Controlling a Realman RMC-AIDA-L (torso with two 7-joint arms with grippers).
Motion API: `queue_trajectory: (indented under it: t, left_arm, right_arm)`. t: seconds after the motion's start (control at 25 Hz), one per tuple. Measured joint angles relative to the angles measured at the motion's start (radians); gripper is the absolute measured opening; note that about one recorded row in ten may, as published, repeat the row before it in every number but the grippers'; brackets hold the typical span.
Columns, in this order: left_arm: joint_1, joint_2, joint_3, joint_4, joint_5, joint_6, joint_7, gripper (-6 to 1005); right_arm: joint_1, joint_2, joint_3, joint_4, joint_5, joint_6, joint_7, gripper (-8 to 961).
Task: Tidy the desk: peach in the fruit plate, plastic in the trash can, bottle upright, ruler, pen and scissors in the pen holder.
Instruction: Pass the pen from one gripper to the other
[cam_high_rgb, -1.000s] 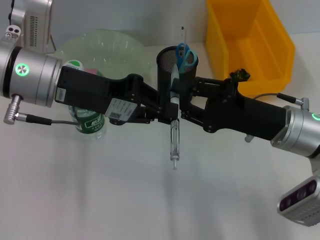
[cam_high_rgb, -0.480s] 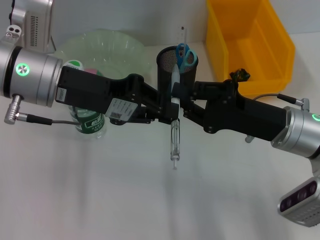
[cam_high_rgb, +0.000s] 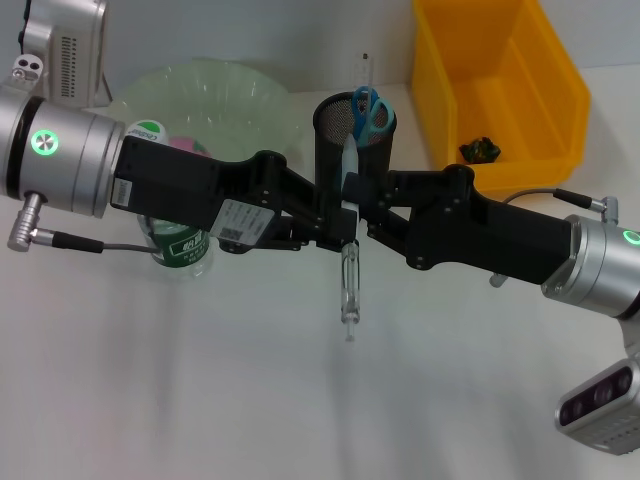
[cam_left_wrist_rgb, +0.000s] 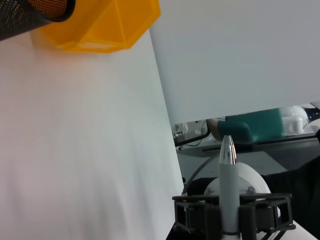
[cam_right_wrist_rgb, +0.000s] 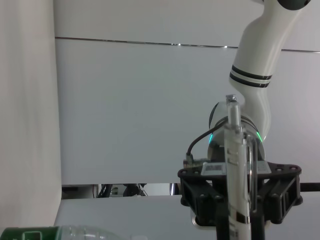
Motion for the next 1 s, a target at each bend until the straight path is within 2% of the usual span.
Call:
queue_trajectory:
  t: [0.2, 0.64, 0.88, 1.0]
  left_arm:
    - [0.0, 0.003, -0.007, -0.004, -0.004, 0.0, -0.002, 156]
    - [0.014, 0.009, -0.009, -0.006, -0.004, 0.006, 0.037, 380]
    - [0.042, 0.012, -0.012, -0.007, -0.008, 0.014, 0.168, 383]
    - [0.063, 0.013, -0.017, -0.007, -0.017, 0.015, 0.273, 518]
  right_arm:
    - [0.001, -0.001, -0.001, 0.002, -0.001, 0.0, -0.006, 145]
    - [0.001, -0.001, 0.007, 0.015, 0.0, 0.005, 0.009, 140]
    - [-0.019, -0.004, 0.014, 0.025, 0.007, 0.005, 0.093, 140]
    - [-0.037, -0.003, 0.041, 0.023, 0.009, -0.009, 0.162, 141]
